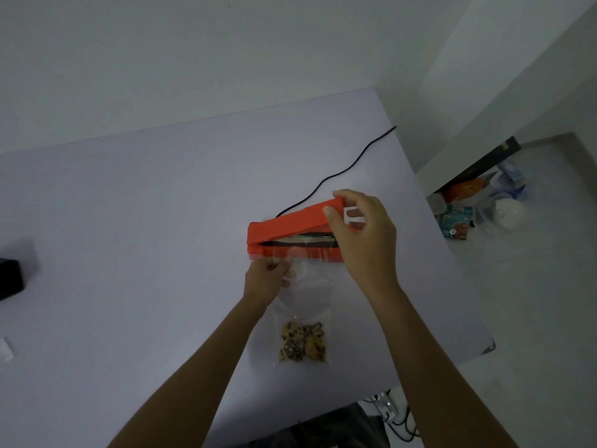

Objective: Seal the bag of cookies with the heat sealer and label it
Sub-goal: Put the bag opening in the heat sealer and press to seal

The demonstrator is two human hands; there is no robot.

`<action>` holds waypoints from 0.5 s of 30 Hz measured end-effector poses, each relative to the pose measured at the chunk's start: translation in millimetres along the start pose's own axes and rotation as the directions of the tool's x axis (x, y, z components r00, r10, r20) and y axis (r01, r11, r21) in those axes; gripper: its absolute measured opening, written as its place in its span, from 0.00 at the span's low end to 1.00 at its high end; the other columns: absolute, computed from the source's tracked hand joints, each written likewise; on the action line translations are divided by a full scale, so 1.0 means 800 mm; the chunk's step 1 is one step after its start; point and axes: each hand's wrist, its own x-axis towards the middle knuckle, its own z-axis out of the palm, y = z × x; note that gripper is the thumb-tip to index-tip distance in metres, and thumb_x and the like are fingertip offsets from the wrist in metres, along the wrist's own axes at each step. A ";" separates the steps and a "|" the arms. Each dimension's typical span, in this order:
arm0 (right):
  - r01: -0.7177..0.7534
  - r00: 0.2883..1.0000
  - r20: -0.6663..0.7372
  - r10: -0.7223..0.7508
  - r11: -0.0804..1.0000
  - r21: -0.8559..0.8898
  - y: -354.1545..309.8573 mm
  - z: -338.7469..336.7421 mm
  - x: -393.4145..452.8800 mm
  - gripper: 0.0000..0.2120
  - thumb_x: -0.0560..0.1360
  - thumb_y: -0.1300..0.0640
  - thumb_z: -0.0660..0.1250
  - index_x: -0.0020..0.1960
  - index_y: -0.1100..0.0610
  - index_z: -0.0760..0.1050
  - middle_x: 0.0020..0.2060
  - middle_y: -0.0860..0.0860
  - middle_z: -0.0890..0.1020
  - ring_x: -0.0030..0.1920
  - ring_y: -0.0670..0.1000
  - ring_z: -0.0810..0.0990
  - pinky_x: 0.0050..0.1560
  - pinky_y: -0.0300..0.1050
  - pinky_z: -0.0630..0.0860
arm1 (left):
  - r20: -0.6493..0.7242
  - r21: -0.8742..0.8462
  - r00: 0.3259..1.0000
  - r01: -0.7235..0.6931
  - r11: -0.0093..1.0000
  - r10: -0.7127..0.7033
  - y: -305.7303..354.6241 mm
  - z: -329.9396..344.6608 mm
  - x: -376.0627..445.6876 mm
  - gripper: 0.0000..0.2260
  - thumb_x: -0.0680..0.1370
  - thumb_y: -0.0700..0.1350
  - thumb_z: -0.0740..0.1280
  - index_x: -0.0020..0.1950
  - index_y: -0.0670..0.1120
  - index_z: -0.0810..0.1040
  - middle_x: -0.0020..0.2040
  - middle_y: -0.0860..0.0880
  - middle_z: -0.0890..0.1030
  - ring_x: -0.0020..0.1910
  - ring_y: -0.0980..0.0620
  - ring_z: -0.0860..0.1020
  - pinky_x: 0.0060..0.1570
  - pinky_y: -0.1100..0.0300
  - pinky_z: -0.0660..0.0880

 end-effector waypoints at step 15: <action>-0.168 0.981 0.061 0.183 0.966 -0.194 0.109 0.000 0.009 0.14 0.77 0.50 0.67 0.60 0.55 0.77 0.56 0.55 0.76 0.57 0.52 0.75 0.53 0.38 0.68 | 0.002 -0.025 1.000 0.006 1.000 -0.006 -0.007 0.002 0.006 0.11 0.79 0.47 0.65 0.42 0.43 0.81 0.40 0.47 0.85 0.31 0.54 0.80 0.30 0.69 0.73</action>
